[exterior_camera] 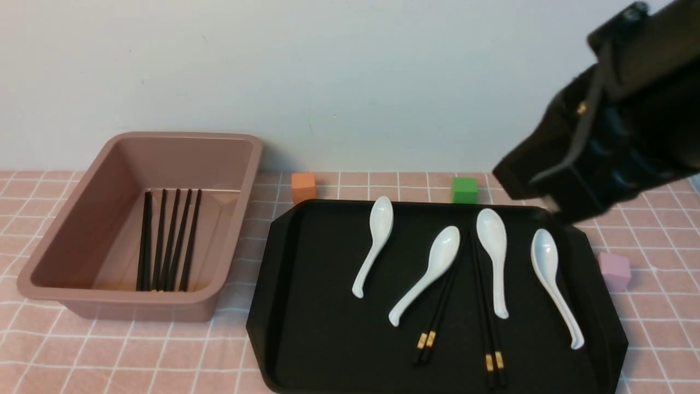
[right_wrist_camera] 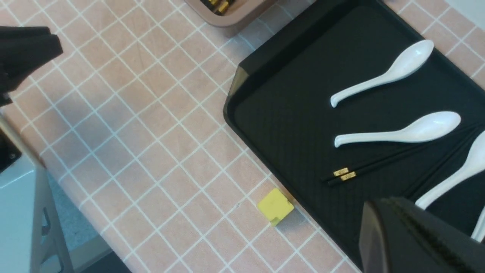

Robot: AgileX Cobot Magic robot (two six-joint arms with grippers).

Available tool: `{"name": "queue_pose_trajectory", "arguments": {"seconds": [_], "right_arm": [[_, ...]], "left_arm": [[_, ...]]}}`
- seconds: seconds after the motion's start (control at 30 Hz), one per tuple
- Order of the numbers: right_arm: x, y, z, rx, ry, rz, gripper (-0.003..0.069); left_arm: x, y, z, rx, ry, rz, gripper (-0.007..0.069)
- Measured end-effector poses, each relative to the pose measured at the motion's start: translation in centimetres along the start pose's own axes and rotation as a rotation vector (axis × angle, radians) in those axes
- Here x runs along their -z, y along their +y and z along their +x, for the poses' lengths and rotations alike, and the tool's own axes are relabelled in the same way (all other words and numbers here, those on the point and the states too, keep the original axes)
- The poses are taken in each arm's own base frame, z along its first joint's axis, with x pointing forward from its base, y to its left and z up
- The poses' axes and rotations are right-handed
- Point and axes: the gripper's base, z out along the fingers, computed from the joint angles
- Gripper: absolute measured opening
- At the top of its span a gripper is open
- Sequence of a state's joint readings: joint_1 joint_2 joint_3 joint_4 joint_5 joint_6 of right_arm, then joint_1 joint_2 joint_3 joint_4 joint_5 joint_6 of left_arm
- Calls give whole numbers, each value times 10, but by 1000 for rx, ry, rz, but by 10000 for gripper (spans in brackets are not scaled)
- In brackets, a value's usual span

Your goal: On pink tablecloth take chopsticks from black tray and put them in box.

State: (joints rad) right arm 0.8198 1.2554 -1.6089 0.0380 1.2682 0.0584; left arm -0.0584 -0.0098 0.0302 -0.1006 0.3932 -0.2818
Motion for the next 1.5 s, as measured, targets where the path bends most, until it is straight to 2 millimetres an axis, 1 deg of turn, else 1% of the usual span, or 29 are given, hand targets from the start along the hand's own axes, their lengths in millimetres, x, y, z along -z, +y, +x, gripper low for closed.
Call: {"name": "queue_pose_trajectory", "arguments": {"seconds": [0.07, 0.17, 0.3, 0.37, 0.4, 0.43, 0.47, 0.5, 0.53, 0.6, 0.63, 0.67, 0.73, 0.77, 0.83, 0.93, 0.97, 1.0, 1.07, 1.13, 1.2, 1.5], "right_arm": [[4, 0, 2, 0, -9, -3, -9], [13, -3, 13, 8, -20, 22, -8], [25, -18, 49, -28, -32, 91, -8], [25, -30, 75, -77, -67, 140, -8], [18, -37, 95, -112, -79, 173, -8], [17, -39, 99, -117, -83, 179, -8], [14, -47, 122, -162, -140, 227, -8], [7, -50, 134, -180, -148, 247, -7], [4, -56, 155, -218, -196, 296, -6], [-8, -61, 187, -262, -249, 359, -7], [-12, -63, 201, -280, -294, 393, -7], [-10, -63, 204, -283, -326, 408, -7], [-23, -64, 240, -306, -416, 483, -7], [-25, -63, 250, -303, -453, 505, -7], [-35, -62, 270, -304, -481, 548, -7], [-55, -62, 299, -322, -505, 583, -6], [-56, -62, 301, -326, -498, 583, -6], [-65, -62, 311, -341, -506, 589, -6], [-78, -63, 324, -366, -500, 588, -6], [-85, -63, 332, -380, -504, 584, -6], [-84, -63, 331, -376, -537, 587, -6], [-84, -63, 331, -376, -546, 589, -5]], "left_arm": [[0, 0, 0, 0, 0, 0, 209], [0, 0, 0, 0, 0, 0, 212], [0, 0, 0, 0, 0, 0, 218], [0, 0, 0, 0, 0, 0, 218], [0, 0, 0, 0, 0, 0, 219], [0, 0, 0, 0, 0, 0, 220], [0, 0, 0, 0, 0, 0, 221], [0, 0, 0, 0, 0, 0, 222], [0, 0, 0, 0, 0, 0, 225], [0, 0, 0, 0, 0, 0, 227], [0, 0, 0, 0, 0, 0, 228], [0, 0, 0, 0, 0, 0, 229], [0, 0, 0, 0, 0, 0, 229], [0, 0, 0, 0, 0, 0, 229], [0, 0, 0, 0, 0, 0, 230], [0, 0, 0, 0, 0, 0, 235], [0, 0, 0, 0, 0, 0, 235], [0, 0, 0, 0, 0, 0, 237], [0, 0, 0, 0, 0, 0, 237], [0, 0, 0, 0, -1, 0, 238], [0, 0, 0, 0, 0, 0, 238], [0, 0, 0, 0, 0, 0, 238]]}}
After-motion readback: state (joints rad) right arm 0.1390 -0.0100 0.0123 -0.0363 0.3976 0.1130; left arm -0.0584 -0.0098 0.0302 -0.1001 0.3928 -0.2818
